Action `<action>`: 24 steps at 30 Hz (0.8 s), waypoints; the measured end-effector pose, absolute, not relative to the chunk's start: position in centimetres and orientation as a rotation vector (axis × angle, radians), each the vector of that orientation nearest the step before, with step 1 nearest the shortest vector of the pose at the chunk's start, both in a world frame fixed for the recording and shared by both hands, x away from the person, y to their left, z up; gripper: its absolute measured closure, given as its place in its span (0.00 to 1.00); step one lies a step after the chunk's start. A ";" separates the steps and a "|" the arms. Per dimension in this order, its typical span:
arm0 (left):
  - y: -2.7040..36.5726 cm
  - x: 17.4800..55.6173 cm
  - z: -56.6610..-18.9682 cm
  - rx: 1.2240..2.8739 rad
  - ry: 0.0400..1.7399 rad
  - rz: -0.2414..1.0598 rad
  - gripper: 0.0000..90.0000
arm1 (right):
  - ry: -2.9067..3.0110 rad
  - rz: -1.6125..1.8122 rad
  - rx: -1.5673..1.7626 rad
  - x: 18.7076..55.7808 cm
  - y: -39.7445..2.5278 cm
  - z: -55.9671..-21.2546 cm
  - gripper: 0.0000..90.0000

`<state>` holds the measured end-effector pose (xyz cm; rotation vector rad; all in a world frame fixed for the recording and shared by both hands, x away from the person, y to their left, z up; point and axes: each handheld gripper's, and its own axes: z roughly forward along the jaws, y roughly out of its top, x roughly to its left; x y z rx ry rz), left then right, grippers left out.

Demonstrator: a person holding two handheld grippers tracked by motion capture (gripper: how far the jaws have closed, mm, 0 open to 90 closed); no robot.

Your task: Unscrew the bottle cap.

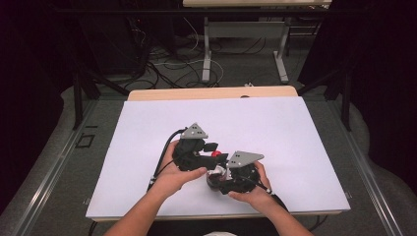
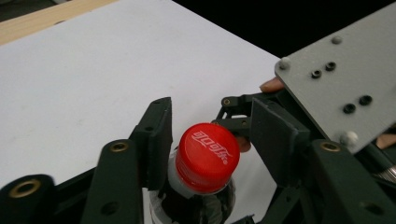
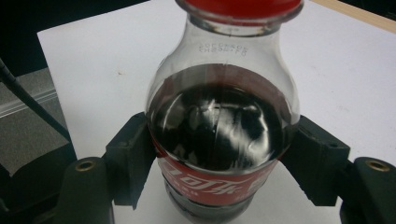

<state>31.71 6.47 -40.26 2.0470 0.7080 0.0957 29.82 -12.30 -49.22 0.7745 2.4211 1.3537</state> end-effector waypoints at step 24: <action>7.3 32.4 -41.0 2.041 0.599 0.058 0.68 | 2.425 1.357 0.766 29.8 -12.2 -49.3 0.33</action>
